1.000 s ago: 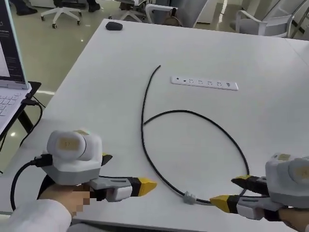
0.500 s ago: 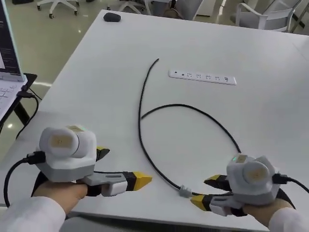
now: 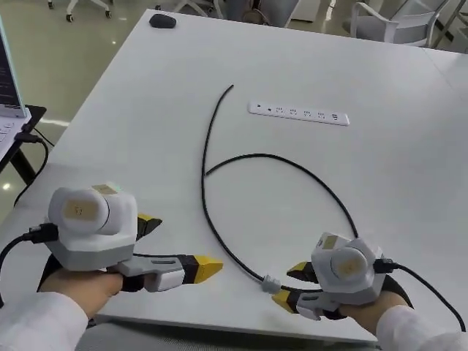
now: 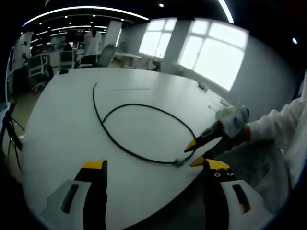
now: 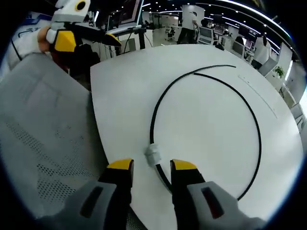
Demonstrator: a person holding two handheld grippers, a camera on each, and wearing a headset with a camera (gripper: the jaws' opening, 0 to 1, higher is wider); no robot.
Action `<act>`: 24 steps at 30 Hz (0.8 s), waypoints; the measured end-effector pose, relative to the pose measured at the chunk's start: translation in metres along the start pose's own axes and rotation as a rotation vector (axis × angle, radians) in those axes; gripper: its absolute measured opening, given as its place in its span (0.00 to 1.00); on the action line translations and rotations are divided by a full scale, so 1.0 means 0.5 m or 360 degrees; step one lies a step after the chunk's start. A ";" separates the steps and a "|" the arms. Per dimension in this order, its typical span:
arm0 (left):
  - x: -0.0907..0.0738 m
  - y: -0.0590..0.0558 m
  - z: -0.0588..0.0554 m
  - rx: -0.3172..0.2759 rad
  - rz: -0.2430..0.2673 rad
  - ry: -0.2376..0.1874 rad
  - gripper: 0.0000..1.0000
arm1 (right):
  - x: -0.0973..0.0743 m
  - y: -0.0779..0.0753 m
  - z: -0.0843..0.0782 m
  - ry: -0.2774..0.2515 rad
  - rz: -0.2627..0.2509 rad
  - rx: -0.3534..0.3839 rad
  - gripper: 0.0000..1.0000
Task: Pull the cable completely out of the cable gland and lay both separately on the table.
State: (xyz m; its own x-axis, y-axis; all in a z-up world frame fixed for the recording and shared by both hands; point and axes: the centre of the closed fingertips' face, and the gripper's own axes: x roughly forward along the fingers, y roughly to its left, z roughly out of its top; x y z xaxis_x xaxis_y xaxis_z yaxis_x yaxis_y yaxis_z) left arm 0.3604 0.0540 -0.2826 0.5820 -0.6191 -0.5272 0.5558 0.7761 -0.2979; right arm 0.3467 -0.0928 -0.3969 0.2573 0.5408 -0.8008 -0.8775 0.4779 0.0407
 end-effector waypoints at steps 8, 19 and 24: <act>0.000 0.001 0.001 0.0010 0.0005 -0.0005 0.82 | 0.017 -0.008 -0.007 -0.0008 -0.0003 -0.0063 0.25; -0.001 0.003 0.008 0.0012 0.0004 -0.0034 0.81 | 0.036 -0.010 -0.011 -0.0004 -0.0009 -0.0166 0.13; 0.000 0.001 0.012 0.0026 -0.0003 -0.0041 0.80 | 0.037 -0.007 -0.010 0.0009 0.0014 -0.0223 0.13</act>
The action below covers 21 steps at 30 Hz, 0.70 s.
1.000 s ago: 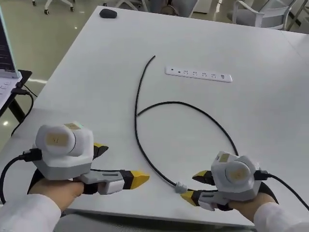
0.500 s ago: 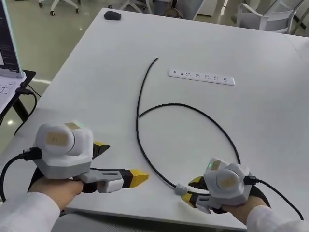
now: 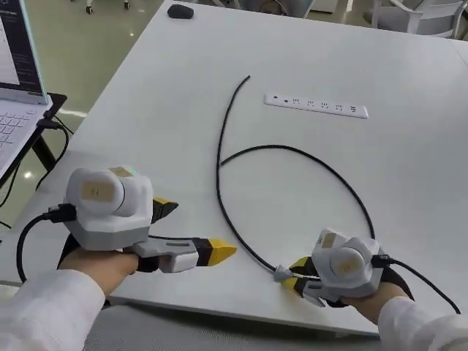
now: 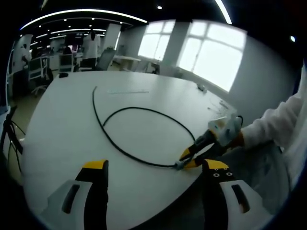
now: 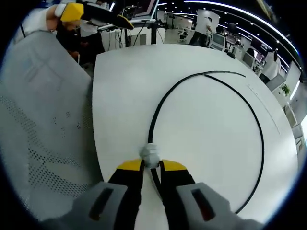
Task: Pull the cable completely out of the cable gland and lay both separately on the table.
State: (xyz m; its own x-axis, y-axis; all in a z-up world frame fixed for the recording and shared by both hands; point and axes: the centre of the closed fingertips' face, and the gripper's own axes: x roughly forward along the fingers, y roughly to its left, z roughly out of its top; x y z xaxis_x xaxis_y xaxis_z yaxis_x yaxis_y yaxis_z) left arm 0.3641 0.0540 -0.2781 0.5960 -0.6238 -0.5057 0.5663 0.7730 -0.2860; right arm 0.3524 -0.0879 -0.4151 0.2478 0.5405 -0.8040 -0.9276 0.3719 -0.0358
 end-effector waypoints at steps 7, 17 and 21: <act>0.003 -0.009 -0.001 0.0011 -0.0030 0.0009 0.79 | -0.010 -0.001 0.008 -0.0001 0.0018 -0.0030 0.13; -0.010 -0.028 0.015 0.0030 -0.0101 -0.0039 0.73 | -0.080 -0.010 0.089 -0.0184 0.0012 -0.0056 0.11; -0.014 -0.025 0.022 0.0020 -0.0118 -0.0057 0.68 | -0.114 -0.012 0.125 -0.0254 0.0034 -0.0062 0.11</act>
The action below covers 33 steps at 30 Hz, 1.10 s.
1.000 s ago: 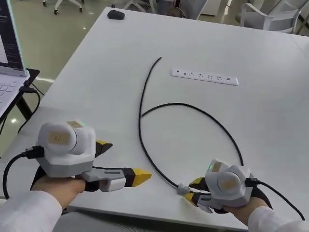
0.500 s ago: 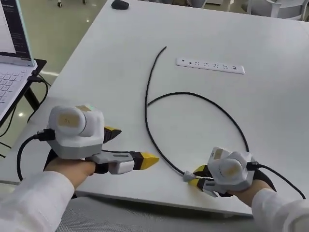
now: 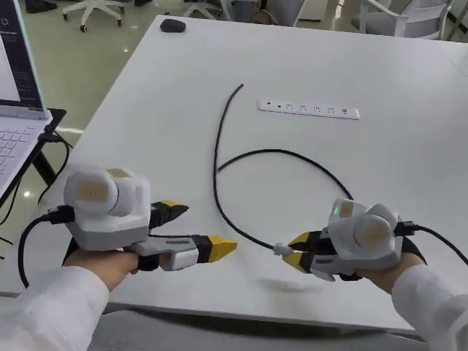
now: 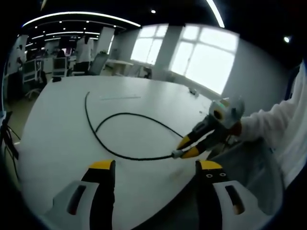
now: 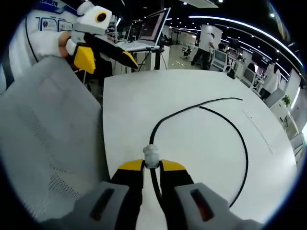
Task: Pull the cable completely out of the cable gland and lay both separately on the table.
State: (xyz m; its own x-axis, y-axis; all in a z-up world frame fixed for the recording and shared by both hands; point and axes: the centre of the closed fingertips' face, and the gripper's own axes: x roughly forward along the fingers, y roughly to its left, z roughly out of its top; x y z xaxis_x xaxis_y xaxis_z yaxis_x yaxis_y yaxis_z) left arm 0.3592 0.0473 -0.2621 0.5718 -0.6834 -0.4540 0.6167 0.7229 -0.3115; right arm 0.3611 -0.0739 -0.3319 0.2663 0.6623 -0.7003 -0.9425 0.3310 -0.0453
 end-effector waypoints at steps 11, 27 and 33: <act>-0.018 -0.051 0.069 0.0110 -0.0173 -0.0097 0.56 | -0.065 0.014 0.092 -0.0159 0.0053 -0.0061 0.10; -0.004 -0.158 0.090 0.0437 -0.0584 0.0023 0.38 | -0.153 0.067 0.175 -0.0317 0.0066 -0.0334 0.10; 0.005 -0.184 0.102 0.0461 -0.0710 -0.0006 0.37 | -0.184 0.085 0.205 -0.0361 0.0057 -0.0473 0.10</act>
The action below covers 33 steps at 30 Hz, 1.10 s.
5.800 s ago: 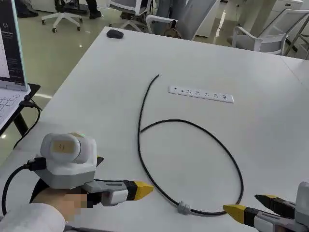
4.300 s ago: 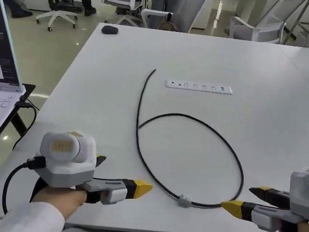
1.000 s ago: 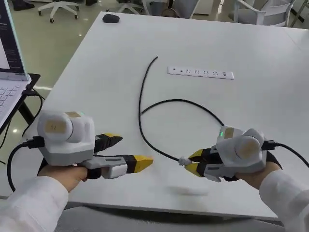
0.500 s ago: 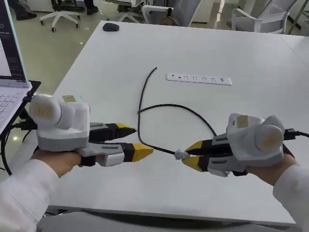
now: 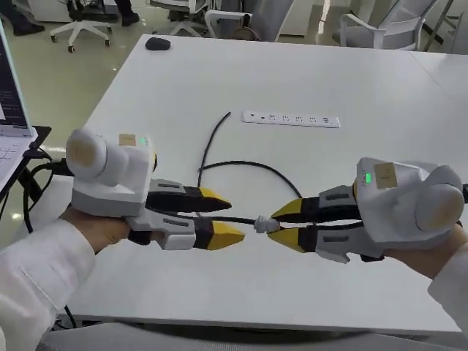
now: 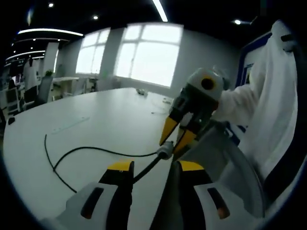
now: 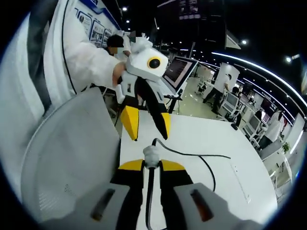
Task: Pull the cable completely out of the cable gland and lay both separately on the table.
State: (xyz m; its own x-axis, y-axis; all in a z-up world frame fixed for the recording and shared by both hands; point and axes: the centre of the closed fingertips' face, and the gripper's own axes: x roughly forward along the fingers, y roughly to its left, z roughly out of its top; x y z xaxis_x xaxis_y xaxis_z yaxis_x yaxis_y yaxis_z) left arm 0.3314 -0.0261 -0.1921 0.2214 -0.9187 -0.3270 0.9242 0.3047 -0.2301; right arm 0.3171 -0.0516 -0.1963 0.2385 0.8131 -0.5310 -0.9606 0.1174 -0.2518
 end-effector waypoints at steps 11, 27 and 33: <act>0.006 -0.050 0.052 -0.0051 -0.0260 -0.0175 0.22 | -0.023 0.006 0.051 -0.0079 -0.0011 -0.0184 0.10; -0.002 -0.058 0.085 -0.0162 -0.0382 -0.0256 0.16 | -0.037 -0.001 0.087 -0.0158 -0.0055 -0.0370 0.10; 0.009 -0.068 0.077 -0.0118 -0.0423 -0.0163 0.17 | -0.046 0.001 0.097 -0.0186 -0.0082 -0.0451 0.10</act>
State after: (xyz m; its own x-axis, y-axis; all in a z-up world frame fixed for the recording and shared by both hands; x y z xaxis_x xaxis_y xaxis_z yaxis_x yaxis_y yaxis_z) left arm 0.3126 -0.0501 -0.1505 0.0085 -0.9881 -0.1533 0.9297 0.0642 -0.3627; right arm 0.3045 -0.0427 -0.1449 0.2525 0.8720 -0.4193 -0.8657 0.0100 -0.5005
